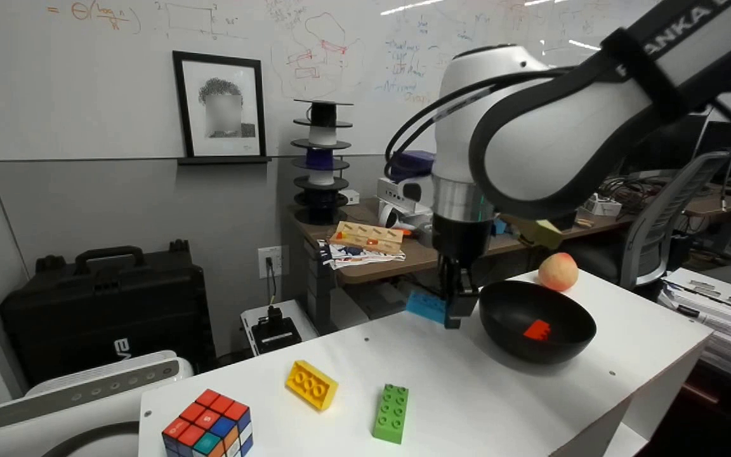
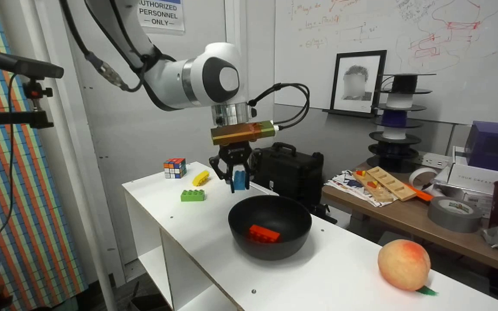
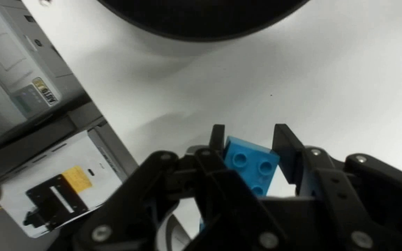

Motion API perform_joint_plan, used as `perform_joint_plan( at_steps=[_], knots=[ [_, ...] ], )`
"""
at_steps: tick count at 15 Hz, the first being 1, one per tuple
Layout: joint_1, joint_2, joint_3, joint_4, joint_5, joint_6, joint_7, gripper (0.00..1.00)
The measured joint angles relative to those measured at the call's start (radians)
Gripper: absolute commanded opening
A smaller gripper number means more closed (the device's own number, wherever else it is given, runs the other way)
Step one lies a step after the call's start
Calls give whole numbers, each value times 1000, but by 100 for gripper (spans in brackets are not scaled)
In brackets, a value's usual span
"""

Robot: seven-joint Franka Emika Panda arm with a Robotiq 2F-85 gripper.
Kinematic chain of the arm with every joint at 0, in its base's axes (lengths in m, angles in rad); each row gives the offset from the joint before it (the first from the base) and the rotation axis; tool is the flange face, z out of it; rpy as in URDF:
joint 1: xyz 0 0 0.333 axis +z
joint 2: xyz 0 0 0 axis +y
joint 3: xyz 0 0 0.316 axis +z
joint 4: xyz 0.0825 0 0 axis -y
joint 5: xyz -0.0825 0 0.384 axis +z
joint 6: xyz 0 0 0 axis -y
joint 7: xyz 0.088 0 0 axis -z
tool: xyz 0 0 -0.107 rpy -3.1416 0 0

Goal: Put the Legos in the bowl

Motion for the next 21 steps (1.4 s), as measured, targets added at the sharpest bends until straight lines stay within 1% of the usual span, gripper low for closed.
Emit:
perform_joint_plan(
  at_steps=[4,6,8,10,11,12,14,15,17,21],
  knots=[
    [-67,-174,-12,-149,17,54,86,22],
    [-93,-238,-31,-213,19,63,121,22],
    [-106,-277,-60,-265,19,62,152,22],
    [-109,-288,-88,-296,18,53,181,22],
    [-109,-287,-99,-306,17,46,197,54],
    [-109,-285,-107,-314,16,39,212,66],
    [-109,-279,-115,-322,9,23,240,79],
    [-108,-275,-118,-324,2,21,258,88],
    [-106,-271,-119,-326,-3,11,295,100],
    [-70,-275,-107,-327,0,-16,401,100]
  ],
)
